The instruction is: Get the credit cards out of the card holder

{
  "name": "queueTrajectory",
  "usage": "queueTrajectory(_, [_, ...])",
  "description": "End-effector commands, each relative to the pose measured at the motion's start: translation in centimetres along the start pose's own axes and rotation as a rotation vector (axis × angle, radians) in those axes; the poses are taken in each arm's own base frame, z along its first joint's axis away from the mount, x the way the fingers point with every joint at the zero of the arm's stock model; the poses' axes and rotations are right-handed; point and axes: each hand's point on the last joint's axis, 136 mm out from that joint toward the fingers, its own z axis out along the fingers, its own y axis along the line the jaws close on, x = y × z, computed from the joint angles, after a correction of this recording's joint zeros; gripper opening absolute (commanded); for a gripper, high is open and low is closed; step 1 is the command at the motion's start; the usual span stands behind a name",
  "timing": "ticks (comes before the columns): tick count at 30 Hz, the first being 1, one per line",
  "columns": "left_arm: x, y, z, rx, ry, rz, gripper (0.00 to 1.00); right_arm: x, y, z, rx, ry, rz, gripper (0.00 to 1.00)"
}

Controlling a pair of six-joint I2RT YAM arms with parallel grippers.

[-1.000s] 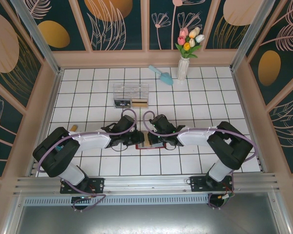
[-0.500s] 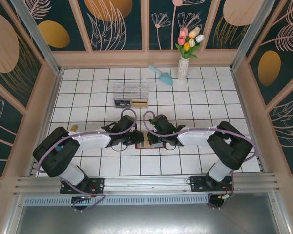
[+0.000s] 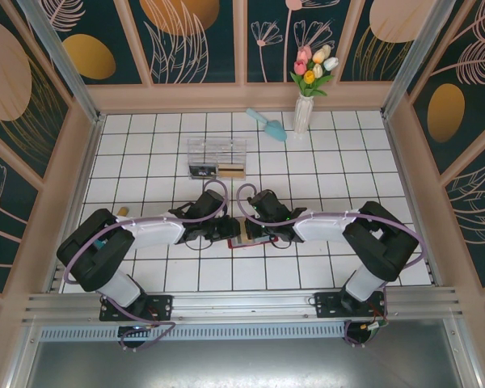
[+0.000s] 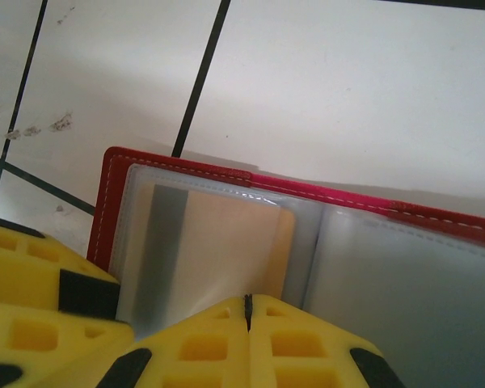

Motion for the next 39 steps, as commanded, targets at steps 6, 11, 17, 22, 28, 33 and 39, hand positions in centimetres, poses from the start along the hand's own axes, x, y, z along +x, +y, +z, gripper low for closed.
queueTrajectory(6, [-0.8, -4.3, -1.4, 0.172, -0.030, 0.055, 0.31, 1.2, -0.7, 0.1, 0.023, 0.024, 0.017, 0.01])
queueTrajectory(11, [-1.0, -4.4, -0.9, 0.172, -0.023, 0.045, 0.31, -0.3, -1.1, -2.0, 0.054, -0.062, 0.032, 0.10])
queueTrajectory(17, [-2.0, -5.7, -0.9, 0.202, -0.039, 0.051, 0.31, -1.6, -3.5, -5.1, 0.103, -0.170, 0.107, 0.11])
queueTrajectory(22, [-3.0, -7.5, -0.7, 0.239, -0.043, 0.062, 0.31, -1.1, -5.5, -6.2, 0.112, -0.196, 0.170, 0.11])
queueTrajectory(28, [-3.5, -9.8, 0.6, 0.270, -0.018, 0.085, 0.31, -0.8, -6.2, -7.0, 0.121, -0.217, 0.194, 0.11])
queueTrajectory(33, [-3.1, -10.3, 2.1, 0.264, 0.014, 0.086, 0.31, -0.8, -6.6, -7.6, 0.120, -0.230, 0.203, 0.12])
queueTrajectory(39, [-3.5, -9.4, 0.3, 0.212, -0.048, 0.093, 0.32, -1.1, -6.1, -7.7, 0.090, -0.228, 0.175, 0.13])
